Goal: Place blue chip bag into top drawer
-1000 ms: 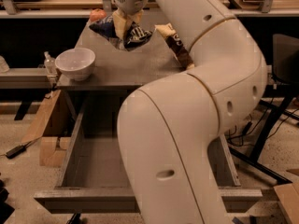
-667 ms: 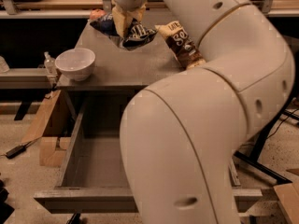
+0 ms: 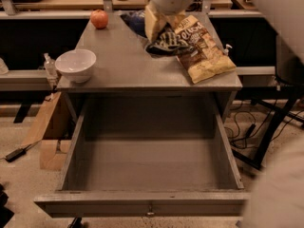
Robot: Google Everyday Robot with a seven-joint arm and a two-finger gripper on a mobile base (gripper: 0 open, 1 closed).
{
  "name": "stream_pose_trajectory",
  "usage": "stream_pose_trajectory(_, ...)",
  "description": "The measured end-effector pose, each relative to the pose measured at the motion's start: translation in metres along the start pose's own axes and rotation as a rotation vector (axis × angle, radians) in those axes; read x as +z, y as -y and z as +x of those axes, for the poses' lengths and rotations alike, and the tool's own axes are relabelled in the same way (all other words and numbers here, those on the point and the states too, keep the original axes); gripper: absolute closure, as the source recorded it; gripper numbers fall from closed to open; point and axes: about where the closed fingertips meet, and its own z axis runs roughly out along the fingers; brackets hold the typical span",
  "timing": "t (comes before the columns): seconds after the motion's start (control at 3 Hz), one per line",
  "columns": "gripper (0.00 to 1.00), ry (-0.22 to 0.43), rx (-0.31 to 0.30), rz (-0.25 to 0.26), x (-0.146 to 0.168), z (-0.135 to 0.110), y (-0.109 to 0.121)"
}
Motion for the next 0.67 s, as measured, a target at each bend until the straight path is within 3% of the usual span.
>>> stream_pose_trajectory(0.33, 1.0, 0.065, 0.174, -0.054, -0.014, 0.056, 0.016)
stream_pose_trajectory(0.67, 1.0, 0.034, 0.275, -0.103, 0.026, 0.123, 0.03)
